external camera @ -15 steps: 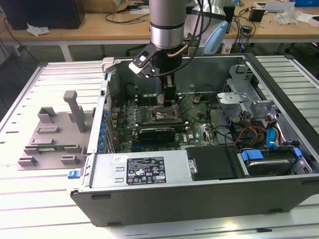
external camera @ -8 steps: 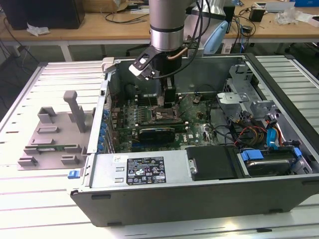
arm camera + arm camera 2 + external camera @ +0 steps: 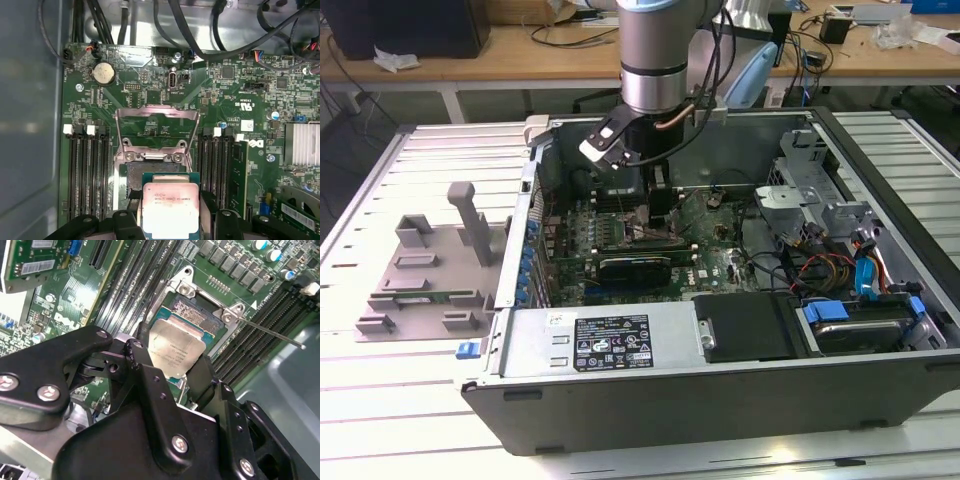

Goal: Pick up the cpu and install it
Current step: 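Place the cpu into insertion slot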

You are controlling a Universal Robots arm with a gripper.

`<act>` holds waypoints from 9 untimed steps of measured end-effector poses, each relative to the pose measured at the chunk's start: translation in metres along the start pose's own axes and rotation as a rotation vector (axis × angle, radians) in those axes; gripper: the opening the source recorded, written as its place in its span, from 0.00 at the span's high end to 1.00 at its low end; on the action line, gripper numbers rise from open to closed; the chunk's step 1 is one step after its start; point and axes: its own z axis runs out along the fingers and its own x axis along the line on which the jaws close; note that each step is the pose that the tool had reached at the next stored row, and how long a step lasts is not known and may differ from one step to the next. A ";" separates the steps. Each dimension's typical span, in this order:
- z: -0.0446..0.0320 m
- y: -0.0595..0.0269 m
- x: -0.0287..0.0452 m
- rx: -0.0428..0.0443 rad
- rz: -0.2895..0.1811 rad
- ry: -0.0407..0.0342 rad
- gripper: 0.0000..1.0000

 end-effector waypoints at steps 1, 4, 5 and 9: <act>0.0022 -0.0001 0.0004 -0.0006 0.000 0.0000 0.45; 0.0081 -0.0002 0.0020 -0.0018 0.000 -0.0002 0.45; 0.0103 -0.0007 0.0035 -0.0040 0.000 -0.0004 0.45; 0.0140 -0.0019 0.0073 -0.0127 0.001 -0.0004 0.45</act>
